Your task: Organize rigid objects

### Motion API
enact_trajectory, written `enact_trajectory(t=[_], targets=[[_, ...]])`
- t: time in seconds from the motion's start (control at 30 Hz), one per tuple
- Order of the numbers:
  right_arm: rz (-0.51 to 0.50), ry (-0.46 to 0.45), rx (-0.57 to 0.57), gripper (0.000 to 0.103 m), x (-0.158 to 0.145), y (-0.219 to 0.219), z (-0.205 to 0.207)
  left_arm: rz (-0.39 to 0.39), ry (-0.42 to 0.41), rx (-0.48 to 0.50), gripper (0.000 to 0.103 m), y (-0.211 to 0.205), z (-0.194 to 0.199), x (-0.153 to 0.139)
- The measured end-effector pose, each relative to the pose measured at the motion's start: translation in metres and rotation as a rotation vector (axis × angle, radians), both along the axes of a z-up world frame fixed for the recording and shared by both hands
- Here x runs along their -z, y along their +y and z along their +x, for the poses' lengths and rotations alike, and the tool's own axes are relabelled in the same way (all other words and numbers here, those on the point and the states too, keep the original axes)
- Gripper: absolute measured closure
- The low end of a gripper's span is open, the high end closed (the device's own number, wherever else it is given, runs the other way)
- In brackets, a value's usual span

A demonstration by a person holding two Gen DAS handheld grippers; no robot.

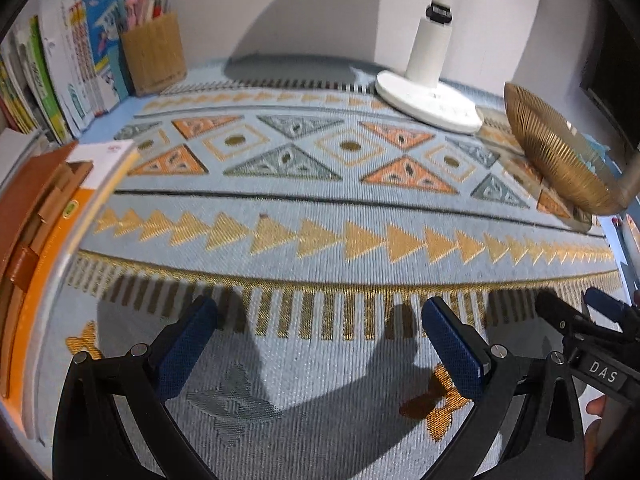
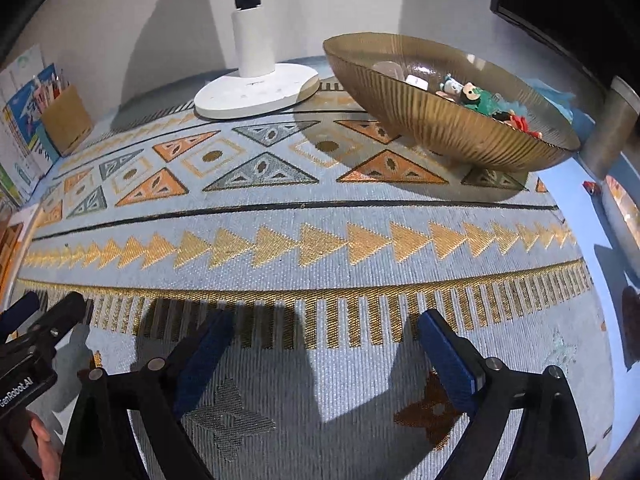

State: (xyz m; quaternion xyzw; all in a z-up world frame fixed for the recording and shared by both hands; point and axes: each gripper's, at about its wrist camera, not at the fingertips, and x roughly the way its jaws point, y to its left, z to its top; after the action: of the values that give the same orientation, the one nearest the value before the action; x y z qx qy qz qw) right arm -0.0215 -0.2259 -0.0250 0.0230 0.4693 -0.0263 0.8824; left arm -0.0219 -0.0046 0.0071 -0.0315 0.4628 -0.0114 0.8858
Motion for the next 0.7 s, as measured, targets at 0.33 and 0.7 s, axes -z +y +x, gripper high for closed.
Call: enact_trajectory(t=[0.33, 0.7], targets=[[0.0, 0.031, -0.062, 0.0, 0.004, -0.005, 0.006, 0.078, -0.002, 0.003, 0.0, -0.014, 0.0, 0.004], [0.005, -0.036, -0.055, 0.0, 0.003, -0.005, -0.004, 0.058, 0.001, 0.003, 0.0, -0.012, 0.003, 0.004]])
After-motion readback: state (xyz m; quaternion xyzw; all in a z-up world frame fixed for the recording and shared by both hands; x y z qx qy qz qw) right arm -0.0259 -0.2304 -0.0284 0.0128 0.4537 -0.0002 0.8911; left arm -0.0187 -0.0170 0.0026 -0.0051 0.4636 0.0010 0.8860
